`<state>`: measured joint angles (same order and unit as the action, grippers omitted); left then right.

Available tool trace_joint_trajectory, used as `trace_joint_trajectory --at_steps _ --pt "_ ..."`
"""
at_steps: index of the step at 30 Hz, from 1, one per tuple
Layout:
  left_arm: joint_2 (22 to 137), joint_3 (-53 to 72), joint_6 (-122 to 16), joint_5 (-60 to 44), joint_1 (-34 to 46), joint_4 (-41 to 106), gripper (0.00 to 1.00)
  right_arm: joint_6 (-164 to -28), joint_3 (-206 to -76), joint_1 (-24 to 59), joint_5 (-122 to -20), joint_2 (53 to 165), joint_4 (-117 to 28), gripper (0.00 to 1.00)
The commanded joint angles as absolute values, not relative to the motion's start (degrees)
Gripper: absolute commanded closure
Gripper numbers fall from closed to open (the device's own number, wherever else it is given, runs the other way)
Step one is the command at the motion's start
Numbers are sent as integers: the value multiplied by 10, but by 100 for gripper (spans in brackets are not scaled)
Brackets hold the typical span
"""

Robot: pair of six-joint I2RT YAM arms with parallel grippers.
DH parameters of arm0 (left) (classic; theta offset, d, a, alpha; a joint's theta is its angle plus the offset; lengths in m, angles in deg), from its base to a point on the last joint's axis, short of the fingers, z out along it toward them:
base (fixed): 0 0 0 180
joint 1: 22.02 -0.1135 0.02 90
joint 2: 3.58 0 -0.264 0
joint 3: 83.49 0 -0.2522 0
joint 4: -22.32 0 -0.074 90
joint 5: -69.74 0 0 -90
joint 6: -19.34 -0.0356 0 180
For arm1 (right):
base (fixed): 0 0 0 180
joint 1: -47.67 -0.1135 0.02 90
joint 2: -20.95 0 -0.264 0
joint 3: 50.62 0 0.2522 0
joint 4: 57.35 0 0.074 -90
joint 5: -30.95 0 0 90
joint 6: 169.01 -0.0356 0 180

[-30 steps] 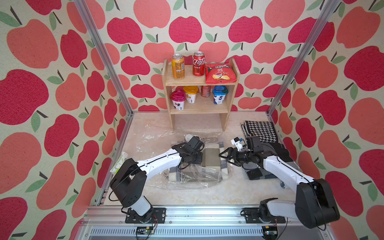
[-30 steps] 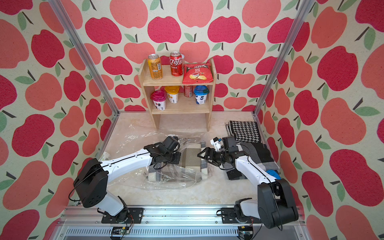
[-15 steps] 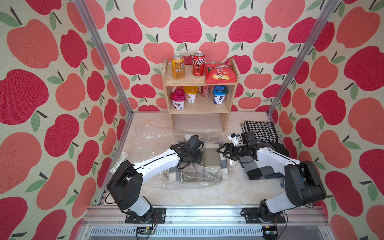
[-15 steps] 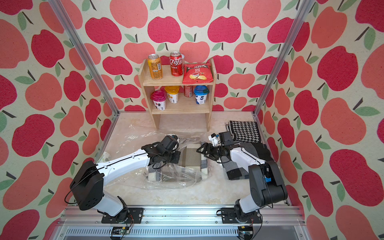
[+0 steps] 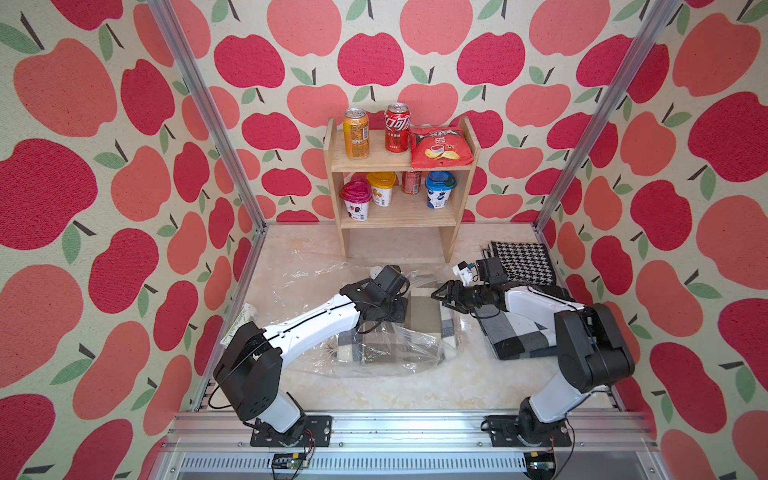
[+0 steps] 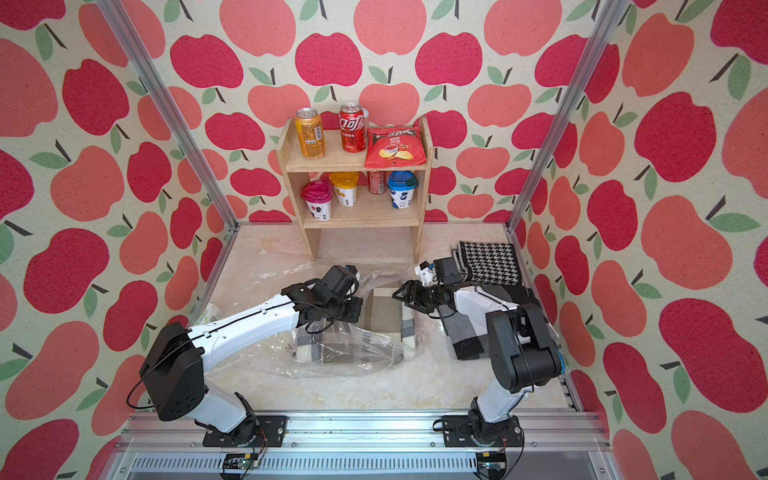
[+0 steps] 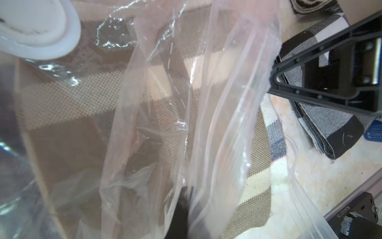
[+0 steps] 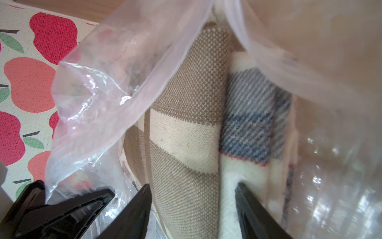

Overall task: Take the scarf out of the vacuum bag
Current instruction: Take out the scarf from the vacuum bag.

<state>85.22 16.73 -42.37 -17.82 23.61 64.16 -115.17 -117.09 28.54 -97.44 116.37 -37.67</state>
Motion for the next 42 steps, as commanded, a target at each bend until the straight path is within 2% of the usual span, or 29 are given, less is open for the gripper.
trace_joint_trajectory --at_steps 1,16,25,39,42 --pt "839 152 -439 -178 236 664 100 -1160 -1197 282 -964 1183 -396 35" --pt "840 153 -437 -181 235 666 100 -1152 -1304 275 -1008 1272 -386 41" --pt "851 137 -429 -187 231 677 100 -1130 -1335 241 -1021 1303 -362 48" --pt "839 157 -430 -169 171 697 100 -1173 -1331 216 -961 1300 -401 88" --pt "853 148 -426 -156 165 701 100 -1174 -1325 211 -940 1284 -392 93"
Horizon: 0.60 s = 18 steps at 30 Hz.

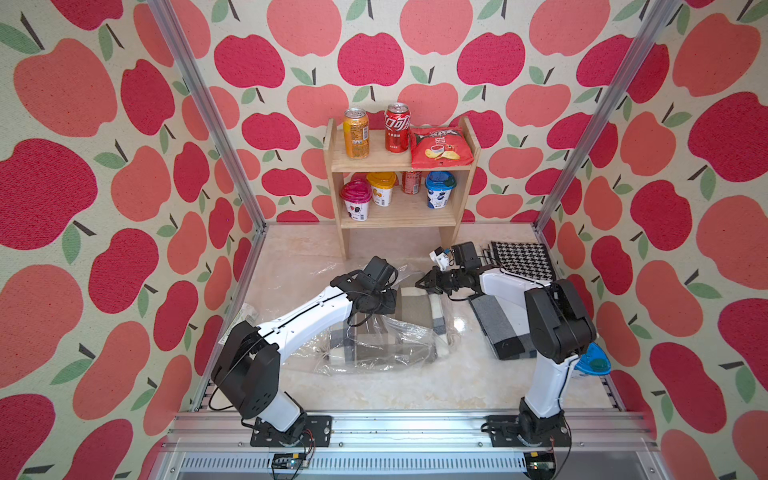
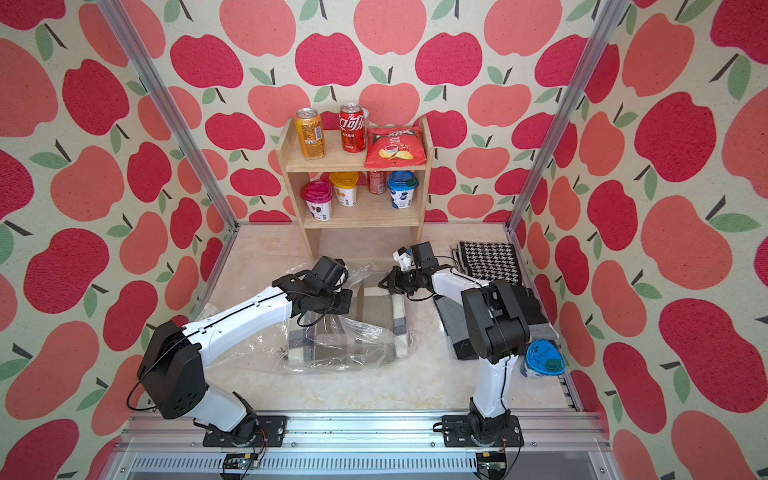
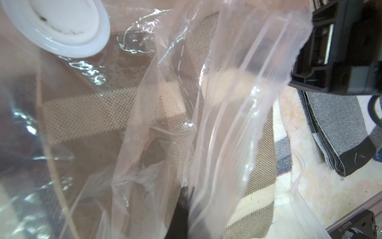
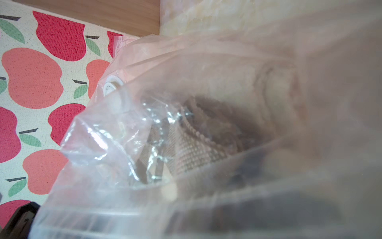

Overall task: Take the scarf out of the vacuum bag
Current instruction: Take out the scarf from the vacuum bag.

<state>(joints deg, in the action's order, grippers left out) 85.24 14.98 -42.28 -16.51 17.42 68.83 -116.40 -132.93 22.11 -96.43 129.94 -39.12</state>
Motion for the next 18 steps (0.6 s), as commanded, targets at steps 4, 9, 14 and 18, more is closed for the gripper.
trace_joint_trajectory --at_steps 4,9,14,18 --pt "874 133 -414 -140 162 700 100 -1167 -1320 203 -912 1261 -362 99" --pt "894 108 -406 -135 163 701 100 -1146 -1320 187 -854 1222 -303 100" --pt "909 88 -400 -141 162 707 100 -1139 -1307 182 -798 1185 -262 100" --pt "924 67 -387 -141 158 706 100 -1133 -1304 182 -750 1164 -220 100"
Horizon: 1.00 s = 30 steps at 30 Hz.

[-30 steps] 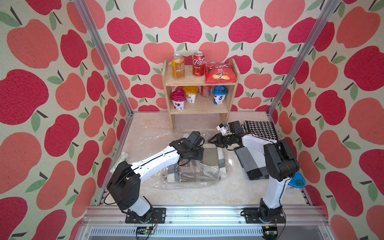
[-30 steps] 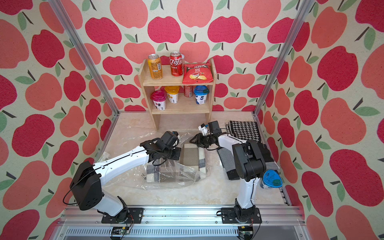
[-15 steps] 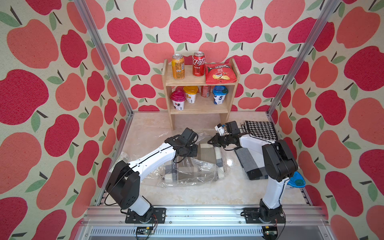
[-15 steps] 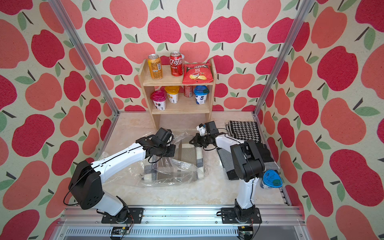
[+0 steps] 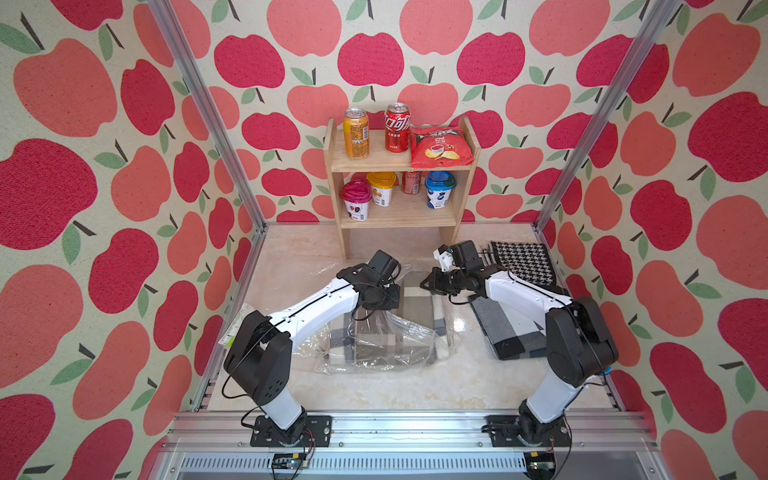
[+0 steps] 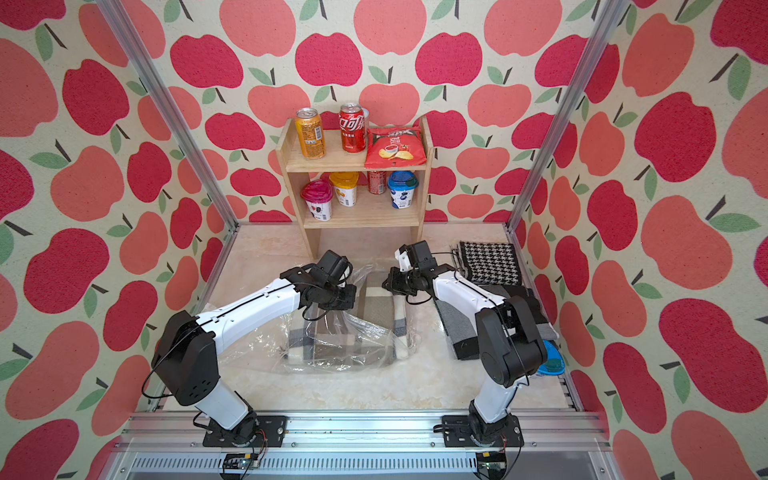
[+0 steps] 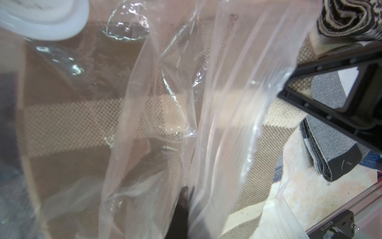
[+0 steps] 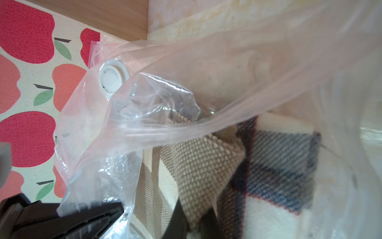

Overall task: Take the scarf out of the vacuum bag
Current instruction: Take out the scarf from the vacuum bag.

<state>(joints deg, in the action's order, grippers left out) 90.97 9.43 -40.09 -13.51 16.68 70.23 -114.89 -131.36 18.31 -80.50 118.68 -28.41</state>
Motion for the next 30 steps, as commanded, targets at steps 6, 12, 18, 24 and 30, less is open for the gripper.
trace_joint_trajectory --at_steps 6,12,18,24,30 --pt "953 22 -372 -128 154 699 100 -1138 -1302 201 -714 1145 -181 100" --pt "967 -10 -338 -96 152 680 100 -1142 -1306 240 -712 1137 -172 100" --pt "962 -2 -294 -75 145 649 100 -1131 -1356 286 -733 1176 -171 100" --pt "959 2 -243 -77 132 622 100 -1135 -1443 317 -756 1228 -172 100" --pt "984 -15 -197 -84 133 602 100 -1146 -1523 334 -751 1263 -133 100"
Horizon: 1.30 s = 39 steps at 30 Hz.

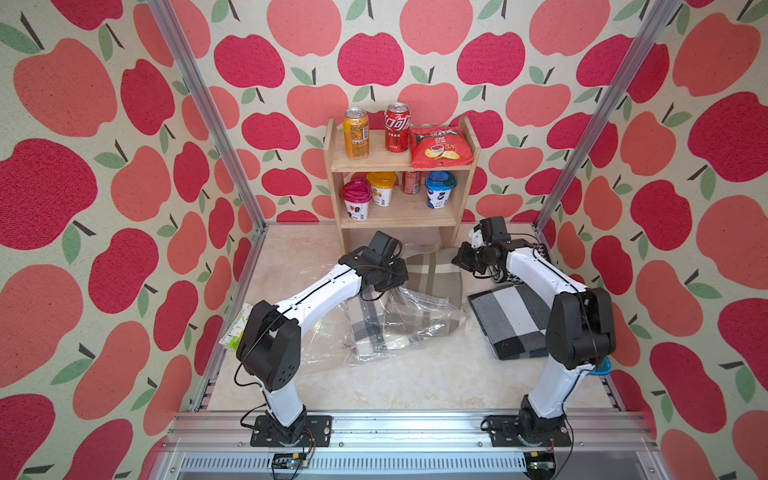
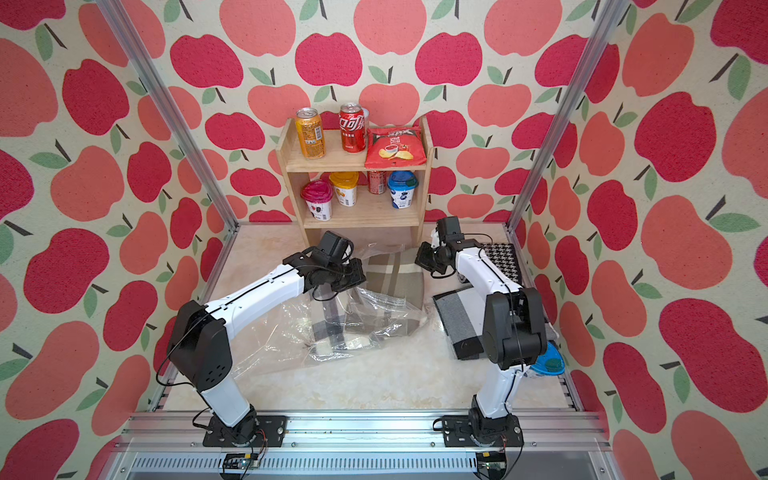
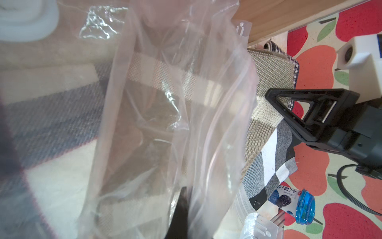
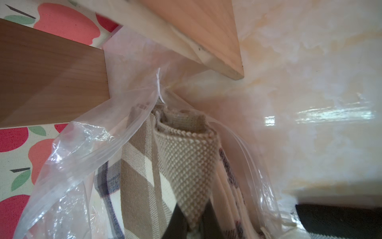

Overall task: Take the scarf out of the vacuum bag
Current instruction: Take out the scarf from the vacuum bag.

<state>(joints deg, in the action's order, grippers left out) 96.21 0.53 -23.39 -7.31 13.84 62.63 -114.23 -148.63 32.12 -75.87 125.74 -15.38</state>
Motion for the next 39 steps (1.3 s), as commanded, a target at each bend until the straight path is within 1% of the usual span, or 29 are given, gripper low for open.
trace_joint_trajectory --at_steps 1,5,9,13,21,32,39 --pt "991 -19 -188 -81 133 601 100 -1149 -1526 335 -746 1263 -130 100" --pt "1012 -17 -133 -69 138 572 100 -1159 -1517 346 -715 1249 -117 100" --pt "1026 -20 -107 -77 150 543 100 -1176 -1479 368 -704 1217 -141 100" --pt "1031 -33 -109 -92 160 536 100 -1181 -1446 386 -698 1190 -150 100" --pt "1058 -81 -150 -82 168 586 100 -1186 -1376 440 -711 1139 -188 100" --pt "1074 -111 -208 -67 193 629 100 -1189 -1387 534 -786 1165 -235 100" --pt "1076 -105 -211 -60 202 638 100 -1193 -1441 557 -782 1212 -232 100"
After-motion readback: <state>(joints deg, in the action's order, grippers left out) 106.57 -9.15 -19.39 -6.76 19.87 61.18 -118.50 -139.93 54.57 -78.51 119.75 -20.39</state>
